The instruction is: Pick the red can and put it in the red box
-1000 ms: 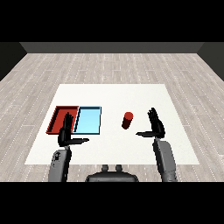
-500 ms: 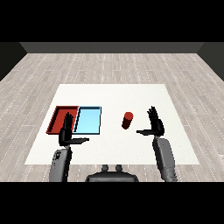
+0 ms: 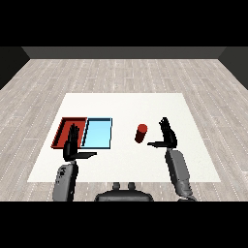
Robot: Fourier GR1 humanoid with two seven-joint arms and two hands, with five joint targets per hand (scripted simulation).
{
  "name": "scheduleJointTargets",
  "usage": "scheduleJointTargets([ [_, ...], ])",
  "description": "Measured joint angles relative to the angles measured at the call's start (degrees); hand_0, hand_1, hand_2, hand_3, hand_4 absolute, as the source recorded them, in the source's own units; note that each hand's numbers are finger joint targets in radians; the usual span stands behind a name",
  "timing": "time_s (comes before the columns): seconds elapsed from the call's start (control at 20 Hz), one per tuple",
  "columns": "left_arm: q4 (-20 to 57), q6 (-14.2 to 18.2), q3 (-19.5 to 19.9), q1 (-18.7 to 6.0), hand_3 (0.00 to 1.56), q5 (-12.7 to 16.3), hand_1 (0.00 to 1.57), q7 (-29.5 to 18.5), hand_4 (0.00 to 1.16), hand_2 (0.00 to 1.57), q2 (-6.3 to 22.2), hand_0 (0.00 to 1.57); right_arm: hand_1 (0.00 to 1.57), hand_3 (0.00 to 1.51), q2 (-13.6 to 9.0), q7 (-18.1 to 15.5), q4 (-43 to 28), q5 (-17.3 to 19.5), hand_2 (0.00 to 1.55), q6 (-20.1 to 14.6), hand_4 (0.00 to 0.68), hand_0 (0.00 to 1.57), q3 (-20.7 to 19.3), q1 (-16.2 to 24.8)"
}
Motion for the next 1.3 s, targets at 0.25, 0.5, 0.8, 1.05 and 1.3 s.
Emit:
scheduleJointTargets([
  [0.25, -1.2, 0.3, -1.7, 1.6, 0.0, -0.6, 0.0, -0.1, 0.0, 0.0, -1.2, 0.0, 0.0, 0.0, 1.1, 0.0, 5.6, -0.8, 0.0, -1.1, 0.0, 0.0, -0.5, -4.5],
  [0.5, -1.9, 0.1, -1.2, 0.5, 0.0, 0.3, 0.0, 1.4, 0.0, 0.0, -0.8, 0.0, 0.0, 0.0, 2.3, -2.7, 11.8, -1.3, 0.0, -1.4, 0.0, 0.0, -0.9, -7.3],
  [0.8, -1.9, -0.7, -0.5, 0.9, 0.0, 1.3, 0.0, 1.3, 0.0, 0.0, -0.4, 0.0, 0.0, 0.0, 3.9, -5.4, 15.3, -1.7, 0.0, -1.7, 0.0, 0.0, -0.1, -7.9],
  [1.05, -1.6, -0.7, 0.1, 0.4, 0.0, 1.7, 0.0, 1.5, 0.0, 0.0, -0.1, 0.0, 0.0, 0.0, 4.5, -7.2, 18.6, -2.4, 0.0, -1.5, 0.0, 0.0, -0.3, -9.2],
  [1.3, -1.2, -0.2, -0.1, -0.4, 0.0, 1.5, 0.0, 1.4, 0.0, 0.0, -0.5, 0.0, 0.0, 0.0, 4.5, -8.6, 22.8, -2.9, 0.0, -1.1, 0.0, 0.0, -0.6, -11.2],
])
